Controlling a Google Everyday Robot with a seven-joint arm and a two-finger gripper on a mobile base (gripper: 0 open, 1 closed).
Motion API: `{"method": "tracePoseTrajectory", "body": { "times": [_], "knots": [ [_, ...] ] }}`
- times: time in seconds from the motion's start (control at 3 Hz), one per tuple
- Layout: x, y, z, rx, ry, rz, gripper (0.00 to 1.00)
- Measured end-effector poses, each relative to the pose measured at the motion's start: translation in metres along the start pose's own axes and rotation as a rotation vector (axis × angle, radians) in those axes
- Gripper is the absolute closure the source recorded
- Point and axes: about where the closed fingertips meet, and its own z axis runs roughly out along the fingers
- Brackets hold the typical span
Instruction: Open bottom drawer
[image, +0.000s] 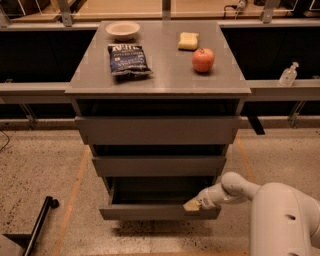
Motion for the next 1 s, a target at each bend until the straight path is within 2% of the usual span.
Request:
{"method": "tracePoseTrajectory", "body": {
  "times": [0.33,0.67,1.0],
  "knots": [
    [-0.009,-0.015,-0.008,0.005,-0.026,-0.001,0.15],
    [-0.010,-0.034,-0.009,0.009,-0.026,0.015,0.00],
    [-0.008,-0.052,-0.005,0.006,-0.018,0.040,0.00]
  ]
}}
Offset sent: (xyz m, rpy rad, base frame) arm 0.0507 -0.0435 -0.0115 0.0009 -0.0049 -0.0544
